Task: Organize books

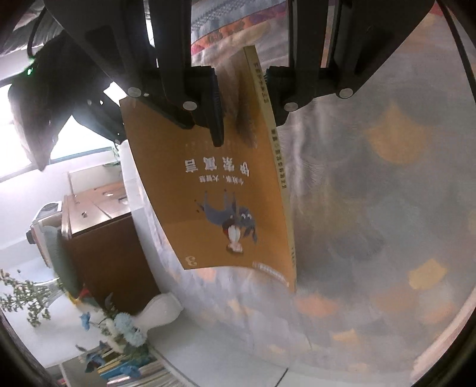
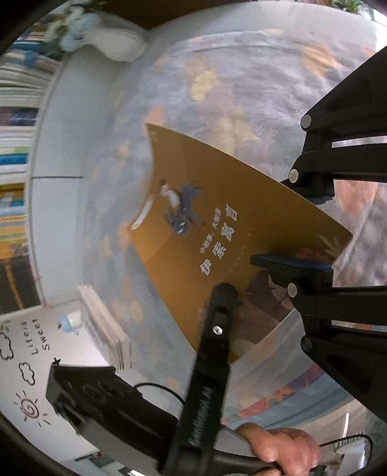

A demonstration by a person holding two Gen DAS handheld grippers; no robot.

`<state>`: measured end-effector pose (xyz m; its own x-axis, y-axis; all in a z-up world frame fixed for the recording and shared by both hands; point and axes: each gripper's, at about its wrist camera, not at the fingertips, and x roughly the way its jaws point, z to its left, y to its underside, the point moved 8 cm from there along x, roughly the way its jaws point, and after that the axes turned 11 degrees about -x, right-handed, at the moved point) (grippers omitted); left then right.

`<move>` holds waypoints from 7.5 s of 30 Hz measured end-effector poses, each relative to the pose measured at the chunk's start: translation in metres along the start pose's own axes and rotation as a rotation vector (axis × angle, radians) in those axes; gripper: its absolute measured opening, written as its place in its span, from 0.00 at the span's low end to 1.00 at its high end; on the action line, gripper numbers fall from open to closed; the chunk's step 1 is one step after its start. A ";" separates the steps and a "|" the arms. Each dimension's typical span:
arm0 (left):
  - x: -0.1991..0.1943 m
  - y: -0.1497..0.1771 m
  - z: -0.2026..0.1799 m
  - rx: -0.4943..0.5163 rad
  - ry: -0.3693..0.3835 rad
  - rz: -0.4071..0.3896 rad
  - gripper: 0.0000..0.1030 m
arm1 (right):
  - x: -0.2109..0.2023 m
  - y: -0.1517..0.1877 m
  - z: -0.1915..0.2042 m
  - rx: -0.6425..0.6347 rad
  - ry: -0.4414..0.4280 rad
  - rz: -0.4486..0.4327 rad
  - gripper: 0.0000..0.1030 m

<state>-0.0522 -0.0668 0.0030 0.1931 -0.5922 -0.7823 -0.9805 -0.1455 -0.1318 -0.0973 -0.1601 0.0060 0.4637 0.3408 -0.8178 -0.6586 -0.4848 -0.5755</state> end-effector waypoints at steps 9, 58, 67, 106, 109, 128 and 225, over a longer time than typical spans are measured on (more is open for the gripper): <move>-0.077 -0.029 0.010 0.022 0.056 -0.106 0.17 | -0.021 -0.073 0.032 -0.048 0.050 -0.101 0.26; -0.213 -0.252 0.302 -0.222 0.059 -0.334 0.17 | 0.223 -0.373 0.161 -0.046 -0.062 -0.054 0.29; -0.229 -0.251 0.328 -0.255 -0.028 -0.380 0.18 | 0.235 -0.362 0.169 -0.026 -0.102 -0.008 0.31; -0.225 -0.071 -0.012 0.231 -0.188 -0.465 0.30 | -0.141 -0.164 0.018 0.397 0.362 -0.347 0.78; -0.230 -0.051 -0.031 0.245 -0.194 -0.501 0.31 | -0.173 -0.152 0.013 0.410 0.376 -0.402 0.85; -0.205 0.023 -0.069 0.271 -0.255 -0.508 0.33 | -0.196 -0.075 0.007 0.477 0.329 -0.309 0.86; -0.213 -0.126 -0.006 0.295 -0.448 -0.557 0.99 | -0.106 -0.163 -0.042 0.434 0.380 -0.203 0.93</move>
<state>0.0303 0.0727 0.1901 0.6895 -0.1074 -0.7163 -0.7240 -0.0732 -0.6859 -0.0139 -0.1508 0.1867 0.7317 0.0417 -0.6803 -0.6791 -0.0402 -0.7329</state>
